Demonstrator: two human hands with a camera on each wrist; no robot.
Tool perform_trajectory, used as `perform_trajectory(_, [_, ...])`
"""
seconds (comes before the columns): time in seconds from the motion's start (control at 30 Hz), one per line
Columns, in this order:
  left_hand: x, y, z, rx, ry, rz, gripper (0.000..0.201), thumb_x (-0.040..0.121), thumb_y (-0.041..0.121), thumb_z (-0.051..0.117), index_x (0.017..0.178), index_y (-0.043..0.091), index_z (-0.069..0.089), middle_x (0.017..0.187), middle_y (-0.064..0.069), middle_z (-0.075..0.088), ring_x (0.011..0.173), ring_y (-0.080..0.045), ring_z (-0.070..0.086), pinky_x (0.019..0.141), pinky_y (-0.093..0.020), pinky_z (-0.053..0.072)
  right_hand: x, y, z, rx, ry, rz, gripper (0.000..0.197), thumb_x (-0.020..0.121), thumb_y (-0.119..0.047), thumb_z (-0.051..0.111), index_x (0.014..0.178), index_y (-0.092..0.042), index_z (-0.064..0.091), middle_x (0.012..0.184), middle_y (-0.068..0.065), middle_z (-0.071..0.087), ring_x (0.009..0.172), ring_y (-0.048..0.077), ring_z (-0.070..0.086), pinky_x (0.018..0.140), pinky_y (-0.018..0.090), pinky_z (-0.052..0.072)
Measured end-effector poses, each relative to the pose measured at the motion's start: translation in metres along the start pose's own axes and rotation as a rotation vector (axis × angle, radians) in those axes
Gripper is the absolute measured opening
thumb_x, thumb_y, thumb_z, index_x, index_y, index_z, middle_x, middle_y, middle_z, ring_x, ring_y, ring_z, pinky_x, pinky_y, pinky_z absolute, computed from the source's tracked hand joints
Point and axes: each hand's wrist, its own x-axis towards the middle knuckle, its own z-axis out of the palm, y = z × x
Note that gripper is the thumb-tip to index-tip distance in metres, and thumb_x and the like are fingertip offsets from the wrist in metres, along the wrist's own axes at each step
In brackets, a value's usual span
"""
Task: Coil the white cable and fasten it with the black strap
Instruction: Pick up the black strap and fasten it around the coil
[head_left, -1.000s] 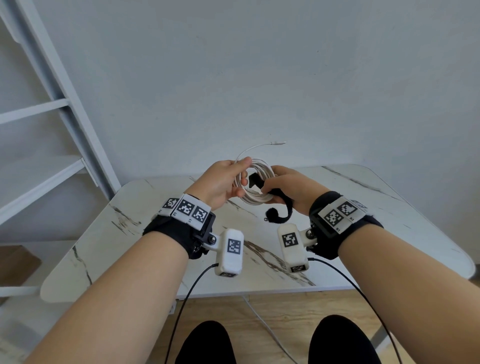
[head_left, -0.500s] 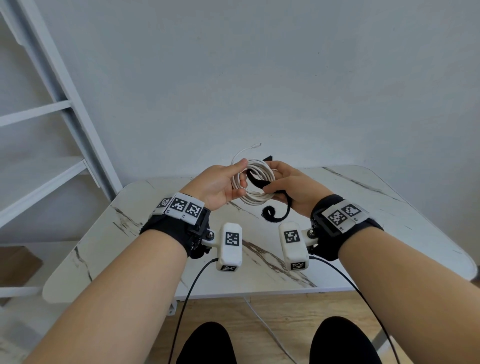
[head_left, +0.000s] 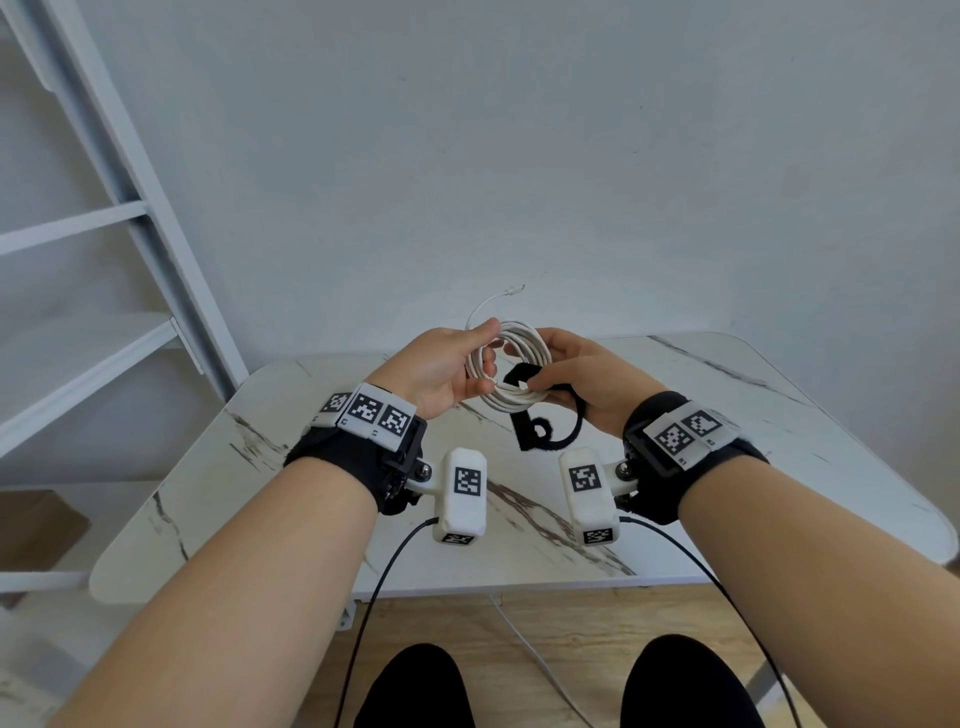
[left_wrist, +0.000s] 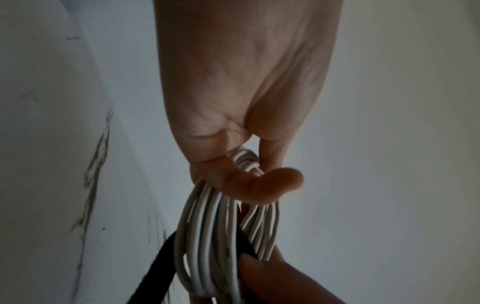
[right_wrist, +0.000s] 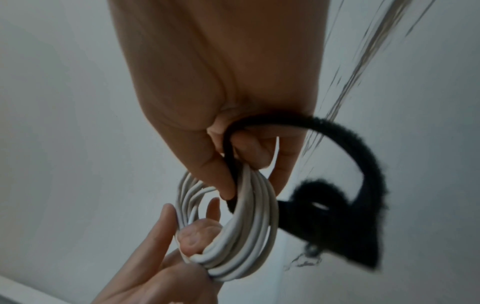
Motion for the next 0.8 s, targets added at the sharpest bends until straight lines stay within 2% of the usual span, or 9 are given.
perform_trajectory(0.13, [0.0, 0.0, 0.002, 0.037, 0.005, 0.016, 0.029, 0.095, 0.028, 0.061, 0.109, 0.003, 0.057, 0.07, -0.004, 0.049, 0.058, -0.012, 0.05, 0.041, -0.018, 0.046, 0.001, 0.001, 0.002, -0.05, 0.061, 0.005, 0.038, 0.084, 0.017, 0.056, 0.116, -0.005, 0.059, 0.105, 0.014, 0.063, 0.087, 0.025, 0.066, 0.082, 0.031, 0.059])
perform_trajectory(0.23, [0.001, -0.002, 0.005, 0.118, 0.028, 0.045, 0.026, 0.095, 0.029, 0.06, 0.102, 0.003, 0.058, 0.071, -0.004, 0.048, 0.059, -0.013, 0.048, 0.041, -0.018, 0.045, 0.004, 0.003, 0.002, -0.215, 0.1, 0.037, 0.032, 0.083, 0.008, 0.065, 0.112, -0.002, 0.06, 0.098, 0.019, 0.064, 0.084, 0.031, 0.065, 0.088, 0.048, 0.055])
perform_trajectory(0.27, [0.002, -0.004, 0.006, 0.147, 0.04, 0.057, 0.025, 0.095, 0.029, 0.059, 0.099, 0.004, 0.059, 0.072, -0.004, 0.047, 0.059, -0.013, 0.048, 0.041, -0.019, 0.045, 0.005, 0.004, 0.003, -0.275, 0.115, 0.054, 0.032, 0.083, 0.002, 0.068, 0.114, -0.002, 0.06, 0.095, 0.018, 0.067, 0.083, 0.03, 0.067, 0.089, 0.051, 0.056])
perform_trajectory(0.37, [0.003, -0.006, 0.007, 0.179, 0.075, 0.085, 0.023, 0.096, 0.029, 0.059, 0.097, 0.006, 0.059, 0.073, -0.003, 0.047, 0.059, -0.013, 0.047, 0.041, -0.019, 0.046, 0.005, 0.002, 0.003, -0.523, 0.211, 0.1, 0.042, 0.085, -0.025, 0.073, 0.119, -0.007, 0.057, 0.102, 0.009, 0.069, 0.093, 0.022, 0.069, 0.078, 0.038, 0.061])
perform_trajectory(0.43, [0.003, -0.005, 0.007, 0.172, 0.08, 0.101, 0.022, 0.096, 0.028, 0.058, 0.096, 0.006, 0.058, 0.073, -0.003, 0.047, 0.06, -0.013, 0.048, 0.04, -0.019, 0.045, 0.003, 0.0, 0.005, -0.637, 0.244, 0.123, 0.043, 0.085, -0.038, 0.071, 0.112, -0.007, 0.057, 0.1, 0.006, 0.065, 0.086, 0.018, 0.065, 0.066, 0.031, 0.059])
perform_trajectory(0.5, [0.002, -0.003, 0.008, 0.167, 0.067, 0.113, 0.023, 0.096, 0.028, 0.058, 0.1, 0.005, 0.058, 0.073, -0.003, 0.047, 0.061, -0.012, 0.048, 0.04, -0.019, 0.045, 0.0, -0.003, 0.006, -0.608, 0.197, 0.159, 0.038, 0.087, -0.037, 0.068, 0.104, -0.005, 0.058, 0.087, 0.007, 0.06, 0.059, 0.012, 0.056, 0.056, 0.029, 0.055])
perform_trajectory(0.6, [0.0, 0.0, 0.011, 0.194, 0.041, 0.131, 0.025, 0.096, 0.028, 0.058, 0.105, 0.004, 0.058, 0.074, -0.003, 0.047, 0.061, -0.013, 0.048, 0.041, -0.019, 0.045, -0.002, -0.006, 0.008, -0.476, 0.151, 0.206, 0.036, 0.09, -0.025, 0.064, 0.113, 0.002, 0.058, 0.076, 0.01, 0.064, 0.033, 0.007, 0.041, 0.058, 0.032, 0.055])
perform_trajectory(0.7, [-0.002, 0.001, 0.013, 0.219, 0.029, 0.138, 0.023, 0.097, 0.027, 0.058, 0.102, 0.005, 0.058, 0.074, -0.003, 0.046, 0.062, -0.013, 0.047, 0.041, -0.02, 0.045, -0.002, -0.009, 0.009, -0.438, 0.179, 0.23, 0.035, 0.088, -0.016, 0.061, 0.118, 0.002, 0.058, 0.078, 0.011, 0.061, 0.033, 0.011, 0.031, 0.056, 0.03, 0.056])
perform_trajectory(0.8, [-0.004, 0.002, 0.011, 0.215, 0.003, 0.135, 0.024, 0.097, 0.027, 0.057, 0.104, 0.004, 0.058, 0.073, -0.003, 0.047, 0.061, -0.014, 0.047, 0.041, -0.02, 0.044, 0.0, -0.009, 0.01, -0.411, 0.194, 0.261, 0.04, 0.086, -0.015, 0.059, 0.122, 0.002, 0.055, 0.072, 0.007, 0.046, 0.038, 0.012, 0.028, 0.053, 0.028, 0.055])
